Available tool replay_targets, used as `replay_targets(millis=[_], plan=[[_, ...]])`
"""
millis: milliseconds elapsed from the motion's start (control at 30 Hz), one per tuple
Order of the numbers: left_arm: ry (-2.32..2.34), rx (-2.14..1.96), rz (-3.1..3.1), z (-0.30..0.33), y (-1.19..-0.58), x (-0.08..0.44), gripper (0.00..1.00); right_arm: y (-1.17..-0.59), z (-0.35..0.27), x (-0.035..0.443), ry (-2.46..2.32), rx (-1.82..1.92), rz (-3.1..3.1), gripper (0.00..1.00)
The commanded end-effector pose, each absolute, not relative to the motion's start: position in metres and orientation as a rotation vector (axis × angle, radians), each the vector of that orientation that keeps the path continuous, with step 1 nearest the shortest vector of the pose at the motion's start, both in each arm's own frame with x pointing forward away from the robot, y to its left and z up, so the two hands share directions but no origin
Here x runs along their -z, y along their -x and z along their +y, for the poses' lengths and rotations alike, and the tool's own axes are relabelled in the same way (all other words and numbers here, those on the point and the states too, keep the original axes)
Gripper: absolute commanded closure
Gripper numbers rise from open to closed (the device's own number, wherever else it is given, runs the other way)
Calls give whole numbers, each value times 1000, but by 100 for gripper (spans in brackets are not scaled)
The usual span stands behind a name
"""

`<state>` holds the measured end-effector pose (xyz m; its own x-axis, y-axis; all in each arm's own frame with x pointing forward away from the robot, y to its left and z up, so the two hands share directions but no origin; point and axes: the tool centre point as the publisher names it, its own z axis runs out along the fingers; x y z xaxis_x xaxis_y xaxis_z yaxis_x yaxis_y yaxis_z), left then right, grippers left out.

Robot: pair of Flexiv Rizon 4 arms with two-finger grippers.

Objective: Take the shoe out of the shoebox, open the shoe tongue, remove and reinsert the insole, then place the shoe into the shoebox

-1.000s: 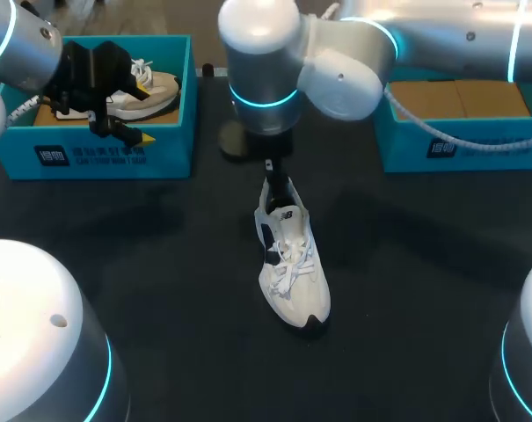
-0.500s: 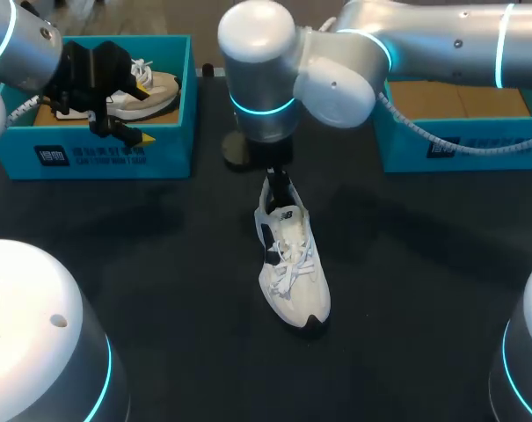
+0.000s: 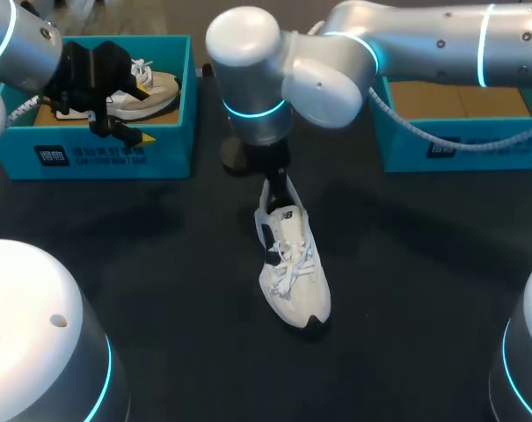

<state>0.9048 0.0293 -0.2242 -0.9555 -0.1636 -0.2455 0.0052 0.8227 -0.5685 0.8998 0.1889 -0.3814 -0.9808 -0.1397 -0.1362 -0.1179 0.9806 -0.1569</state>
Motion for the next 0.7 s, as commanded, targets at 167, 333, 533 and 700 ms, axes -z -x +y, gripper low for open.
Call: replay_targets(millis=[167, 333, 533, 700], plan=[[122, 844, 2723, 29, -904, 224, 0, -898, 186, 376, 141, 252, 2974, 100], [122, 844, 2723, 29, -904, 224, 0, -897, 177, 352, 118, 288, 2952, 100], [122, 844, 2723, 29, -904, 224, 0, -897, 164, 315, 110, 313, 2961, 100], [122, 844, 2723, 29, -904, 224, 0, -899, 161, 280, 150, 347, 2967, 100]])
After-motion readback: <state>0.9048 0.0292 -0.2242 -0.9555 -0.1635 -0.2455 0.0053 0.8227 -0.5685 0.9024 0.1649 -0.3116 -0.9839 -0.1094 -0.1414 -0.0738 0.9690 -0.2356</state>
